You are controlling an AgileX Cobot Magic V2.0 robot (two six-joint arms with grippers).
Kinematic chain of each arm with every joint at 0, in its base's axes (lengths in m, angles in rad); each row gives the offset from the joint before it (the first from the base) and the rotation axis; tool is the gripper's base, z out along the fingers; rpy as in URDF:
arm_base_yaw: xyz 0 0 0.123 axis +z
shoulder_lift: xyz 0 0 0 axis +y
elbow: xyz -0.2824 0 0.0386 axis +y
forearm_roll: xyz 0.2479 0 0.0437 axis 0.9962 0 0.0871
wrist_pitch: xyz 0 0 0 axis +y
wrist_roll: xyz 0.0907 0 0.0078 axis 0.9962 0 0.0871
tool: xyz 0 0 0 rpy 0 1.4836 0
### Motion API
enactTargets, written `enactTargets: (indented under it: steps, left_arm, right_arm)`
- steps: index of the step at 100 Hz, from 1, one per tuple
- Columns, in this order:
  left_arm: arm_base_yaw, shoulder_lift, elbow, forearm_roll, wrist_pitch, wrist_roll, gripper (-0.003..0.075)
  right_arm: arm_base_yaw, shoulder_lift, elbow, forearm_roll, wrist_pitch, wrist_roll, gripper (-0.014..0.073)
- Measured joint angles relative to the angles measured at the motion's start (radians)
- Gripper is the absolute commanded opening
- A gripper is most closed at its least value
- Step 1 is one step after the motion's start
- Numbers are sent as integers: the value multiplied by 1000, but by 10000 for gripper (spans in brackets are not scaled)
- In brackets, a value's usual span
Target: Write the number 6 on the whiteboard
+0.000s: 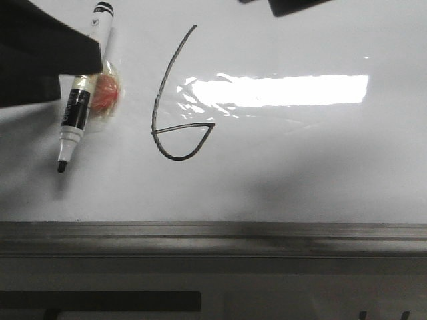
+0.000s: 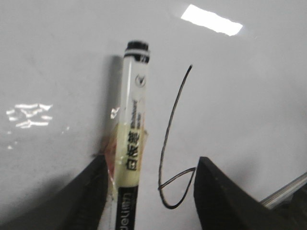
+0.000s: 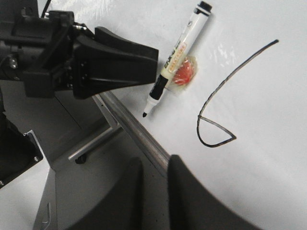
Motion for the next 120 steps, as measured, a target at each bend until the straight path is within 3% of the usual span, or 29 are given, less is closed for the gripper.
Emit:
enactTargets:
  steps: [17, 70, 94, 120]
  left_arm:
    - [0, -176, 4, 29, 51, -1, -22]
    - [0, -722, 262, 220, 99, -1, -19]
    - [0, -770, 319, 220, 105, -1, -19]
    - [0, -770, 320, 220, 105, -1, -19]
  right_arm:
    - [0, -100, 11, -30, 2, 0, -62]
    - [0, -590, 320, -116, -70, 0, -64]
    - [0, -746, 401, -119, -99, 0, -64]
    - [0, -762, 403, -119, -103, 0, -64]
